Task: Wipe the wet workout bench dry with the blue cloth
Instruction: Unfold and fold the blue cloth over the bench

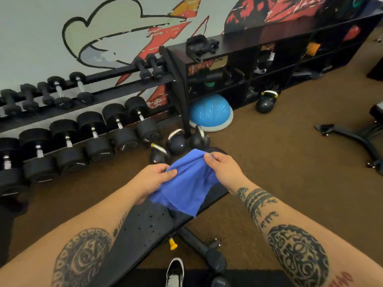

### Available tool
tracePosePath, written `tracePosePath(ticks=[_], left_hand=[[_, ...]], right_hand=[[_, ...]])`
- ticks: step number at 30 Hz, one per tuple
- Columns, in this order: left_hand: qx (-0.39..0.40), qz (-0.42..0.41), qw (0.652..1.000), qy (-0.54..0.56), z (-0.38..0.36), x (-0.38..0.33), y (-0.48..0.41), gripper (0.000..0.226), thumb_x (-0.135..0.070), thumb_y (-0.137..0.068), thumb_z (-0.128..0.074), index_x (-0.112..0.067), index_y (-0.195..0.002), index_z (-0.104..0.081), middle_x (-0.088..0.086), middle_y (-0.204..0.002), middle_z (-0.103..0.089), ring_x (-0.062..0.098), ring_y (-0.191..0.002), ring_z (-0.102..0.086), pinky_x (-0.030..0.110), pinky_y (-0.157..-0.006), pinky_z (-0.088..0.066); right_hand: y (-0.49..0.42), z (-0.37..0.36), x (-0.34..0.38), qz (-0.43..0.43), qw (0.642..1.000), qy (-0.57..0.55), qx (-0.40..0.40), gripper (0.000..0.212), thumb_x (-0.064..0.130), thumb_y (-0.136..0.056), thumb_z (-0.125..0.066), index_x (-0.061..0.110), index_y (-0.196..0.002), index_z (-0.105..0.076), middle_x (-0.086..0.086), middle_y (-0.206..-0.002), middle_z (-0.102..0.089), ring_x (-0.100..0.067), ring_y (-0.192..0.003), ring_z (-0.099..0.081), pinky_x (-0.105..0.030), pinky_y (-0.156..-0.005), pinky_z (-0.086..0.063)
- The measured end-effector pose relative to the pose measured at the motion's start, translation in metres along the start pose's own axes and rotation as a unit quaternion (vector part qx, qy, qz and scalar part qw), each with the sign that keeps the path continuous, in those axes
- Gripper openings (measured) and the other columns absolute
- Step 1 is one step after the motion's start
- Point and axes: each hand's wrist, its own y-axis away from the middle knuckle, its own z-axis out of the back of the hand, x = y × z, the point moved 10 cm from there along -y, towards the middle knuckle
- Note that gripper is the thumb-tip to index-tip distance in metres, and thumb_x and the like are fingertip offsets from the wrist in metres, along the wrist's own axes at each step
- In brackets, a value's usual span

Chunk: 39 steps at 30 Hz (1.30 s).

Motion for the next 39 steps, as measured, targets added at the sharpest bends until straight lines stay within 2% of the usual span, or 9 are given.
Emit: tracePosePath(ticks=[4,10,12,16,20,22,26,33,39], left_hand=[[0.021,0.048,0.997,0.060,-0.025,0.033,-0.028,0.037,-0.051,-0.081,-0.071,-0.018,-0.074,-0.058,0.015,-0.076,-0.054,0.023,-0.071,-0.049,0.032,-0.059,-0.041],[0.069,0.210,0.941,0.257,-0.083,0.057,-0.056,0.038,-0.034,-0.104,-0.046,-0.006,-0.121,-0.064,0.017,-0.109,-0.075,0.032,-0.093,-0.074,0.047,-0.074,-0.061],[0.083,0.225,0.912,0.333,-0.092,0.048,-0.066,0.052,-0.046,-0.103,-0.039,-0.006,-0.125,-0.064,0.020,-0.114,-0.072,0.034,-0.096,-0.073,0.048,-0.073,-0.061],[0.127,0.259,0.861,0.419,-0.107,0.040,-0.086,0.081,-0.071,-0.088,-0.049,0.001,-0.122,-0.067,0.026,-0.120,-0.068,0.039,-0.108,-0.065,0.055,-0.094,-0.050],[0.036,0.166,0.970,0.174,-0.103,0.050,-0.121,0.031,-0.023,-0.093,-0.067,-0.011,-0.122,-0.066,0.015,-0.110,-0.073,0.031,-0.093,-0.072,0.048,-0.079,-0.058],[0.035,0.075,0.989,0.120,-0.116,0.032,-0.130,0.021,-0.019,-0.092,-0.067,-0.020,-0.112,-0.070,0.010,-0.114,-0.073,0.025,-0.103,-0.070,0.046,-0.090,-0.056],[0.132,-0.037,0.990,0.018,-0.170,0.002,-0.125,0.017,-0.018,-0.094,-0.065,-0.028,-0.107,-0.069,-0.005,-0.108,-0.073,0.007,-0.101,-0.066,0.022,-0.088,-0.050],[-0.035,-0.015,0.998,-0.045,-0.167,0.029,-0.147,0.017,-0.035,-0.098,-0.057,-0.019,-0.095,-0.053,-0.004,-0.098,-0.055,0.009,-0.084,-0.056,0.020,-0.064,-0.040],[0.026,0.103,0.991,0.075,-0.199,0.086,-0.148,0.021,-0.039,-0.099,-0.055,-0.020,-0.110,-0.058,0.002,-0.106,-0.068,0.019,-0.099,-0.067,0.042,-0.087,-0.057]], right_hand=[[-0.002,0.015,-0.036,-0.030,0.996,0.080,-0.038,0.043,0.036,-0.101,-0.055,0.020,-0.064,-0.041,0.004,-0.055,-0.036,-0.007,-0.049,-0.032,-0.033,-0.053,-0.026],[-0.009,0.018,-0.026,0.034,0.976,0.171,-0.133,0.037,0.039,-0.099,-0.056,0.032,-0.063,-0.050,0.011,-0.054,-0.050,-0.008,-0.059,-0.047,-0.027,-0.055,-0.034],[-0.005,-0.003,-0.016,0.110,0.955,0.257,-0.099,0.015,0.042,-0.097,-0.057,0.036,-0.091,-0.069,0.016,-0.081,-0.067,-0.014,-0.085,-0.056,-0.032,-0.073,-0.047],[0.005,-0.048,-0.041,0.157,0.911,0.377,0.053,0.053,0.060,-0.095,-0.047,0.031,-0.138,-0.058,0.008,-0.145,-0.055,-0.018,-0.134,-0.044,-0.036,-0.114,-0.036],[0.009,0.001,-0.068,0.026,0.982,0.127,-0.138,0.025,0.041,-0.101,-0.048,0.028,-0.105,-0.070,0.012,-0.108,-0.070,-0.008,-0.103,-0.060,-0.034,-0.094,-0.047],[0.019,0.032,-0.125,-0.169,0.930,-0.104,-0.308,0.031,0.048,-0.100,-0.048,0.026,-0.114,-0.064,0.006,-0.116,-0.067,-0.012,-0.109,-0.062,-0.035,-0.098,-0.048],[-0.004,-0.006,-0.183,-0.300,0.797,-0.490,-0.187,0.091,0.087,-0.074,-0.046,0.023,-0.137,-0.054,-0.016,-0.129,-0.066,-0.033,-0.114,-0.066,-0.051,-0.100,-0.051],[-0.003,0.046,-0.202,-0.375,0.883,-0.149,-0.239,0.085,0.080,-0.081,-0.046,0.004,-0.115,-0.063,-0.010,-0.109,-0.070,-0.024,-0.090,-0.067,-0.040,-0.090,-0.053],[0.015,0.008,-0.216,-0.417,0.855,-0.305,-0.046,0.071,0.079,-0.081,-0.053,0.020,-0.118,-0.069,-0.007,-0.110,-0.076,-0.027,-0.098,-0.074,-0.040,-0.076,-0.061]])
